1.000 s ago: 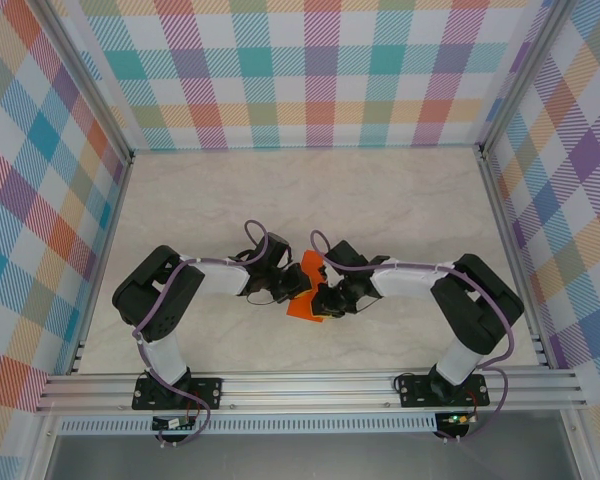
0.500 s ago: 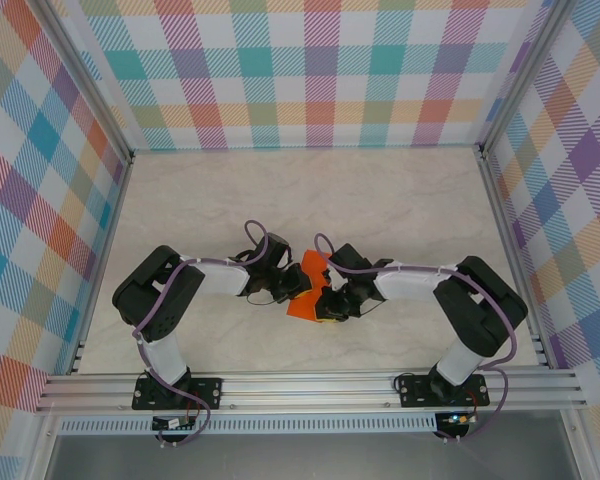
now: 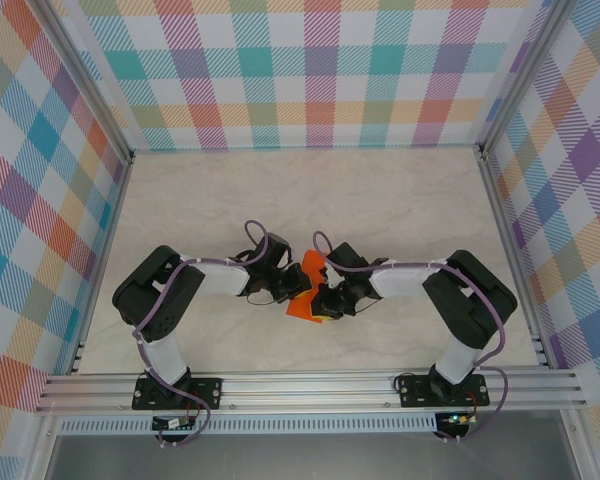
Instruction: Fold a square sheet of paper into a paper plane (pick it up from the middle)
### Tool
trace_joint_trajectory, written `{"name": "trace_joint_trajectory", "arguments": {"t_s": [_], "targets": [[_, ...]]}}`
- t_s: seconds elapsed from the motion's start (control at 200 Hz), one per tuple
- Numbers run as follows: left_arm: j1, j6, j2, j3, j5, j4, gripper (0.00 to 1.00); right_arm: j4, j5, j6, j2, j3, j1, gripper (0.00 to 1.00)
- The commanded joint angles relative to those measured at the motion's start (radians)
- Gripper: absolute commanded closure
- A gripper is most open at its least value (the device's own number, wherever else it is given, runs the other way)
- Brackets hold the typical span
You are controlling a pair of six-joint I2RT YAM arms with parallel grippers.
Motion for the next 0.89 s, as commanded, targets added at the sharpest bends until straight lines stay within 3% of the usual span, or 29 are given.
{"name": "trace_joint_trajectory", "arguments": {"t_s": [0.0,0.56,0.76,0.89], "targets": [[-0.017,0.007,0.055,-0.041,-0.063,-0.084,0.91,-0.009,0.008,0.024,0.002,-0.074,0.008,0.88],[-0.017,0.002,0.058,-0.042,-0.068,-0.08,0.91,-0.015,-0.01,0.036,-0.101,-0.158,0.008,0.87],[-0.017,0.002,0.059,-0.035,-0.062,-0.079,0.91,-0.043,0.009,0.024,-0.177,-0.061,0.008,0.86],[-0.017,0.001,0.058,-0.035,-0.063,-0.081,0.91,-0.026,0.013,0.023,-0.123,0.009,0.006,0.86]]}}
